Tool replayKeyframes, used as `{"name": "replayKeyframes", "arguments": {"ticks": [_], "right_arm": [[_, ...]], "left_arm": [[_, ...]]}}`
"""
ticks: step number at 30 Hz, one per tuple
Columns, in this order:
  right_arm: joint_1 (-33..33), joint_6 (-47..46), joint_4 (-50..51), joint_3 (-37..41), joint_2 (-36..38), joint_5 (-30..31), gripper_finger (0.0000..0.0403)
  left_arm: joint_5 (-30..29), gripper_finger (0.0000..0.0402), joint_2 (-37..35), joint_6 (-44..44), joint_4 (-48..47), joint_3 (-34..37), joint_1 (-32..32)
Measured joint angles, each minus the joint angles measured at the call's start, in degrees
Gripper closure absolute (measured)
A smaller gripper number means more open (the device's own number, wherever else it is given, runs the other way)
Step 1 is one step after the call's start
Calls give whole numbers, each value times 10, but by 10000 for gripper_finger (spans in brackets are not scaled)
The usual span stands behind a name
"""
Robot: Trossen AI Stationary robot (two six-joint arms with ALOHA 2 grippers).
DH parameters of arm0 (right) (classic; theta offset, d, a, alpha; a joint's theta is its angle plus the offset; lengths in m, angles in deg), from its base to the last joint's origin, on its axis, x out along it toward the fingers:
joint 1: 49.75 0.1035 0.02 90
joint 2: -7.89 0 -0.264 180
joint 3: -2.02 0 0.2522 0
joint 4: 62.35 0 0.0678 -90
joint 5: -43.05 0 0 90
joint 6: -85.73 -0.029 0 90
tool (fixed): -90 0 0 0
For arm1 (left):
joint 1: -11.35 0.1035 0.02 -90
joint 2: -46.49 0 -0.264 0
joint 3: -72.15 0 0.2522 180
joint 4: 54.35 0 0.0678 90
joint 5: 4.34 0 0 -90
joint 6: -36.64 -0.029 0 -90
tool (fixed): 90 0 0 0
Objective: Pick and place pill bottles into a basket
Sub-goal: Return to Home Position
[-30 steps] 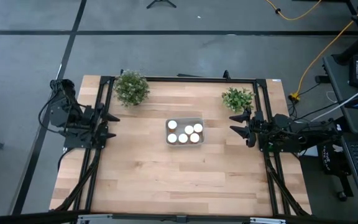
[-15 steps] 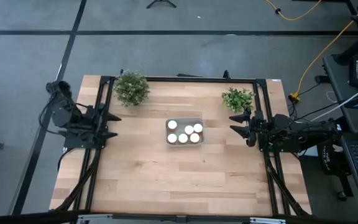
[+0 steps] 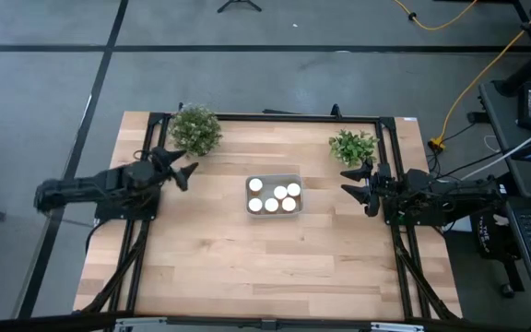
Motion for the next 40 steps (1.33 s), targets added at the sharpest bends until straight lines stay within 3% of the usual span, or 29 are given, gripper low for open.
{"name": "replayKeyframes", "arguments": {"ticks": [6,13,26,29,33,37,40], "right_arm": [[0,1,1,0,-1,0,160],[0,-2,10,0,-1,0,160],[0,31,36,0,-1,-2,159],[0,41,36,0,-1,-1,159],[0,45,36,0,-1,0,159],[0,33,36,0,-1,0,159],[0,24,35,0,-1,0,159]], "left_arm": [[1,70,-51,-20,97,25,87],[-40,70,-49,-20,246,74,97],[-39,70,-27,-28,265,81,92],[13,70,-27,-108,266,81,70],[164,70,-27,-226,256,81,15],[312,70,-27,-249,233,81,-29],[373,70,-28,-220,237,81,-41]]}}
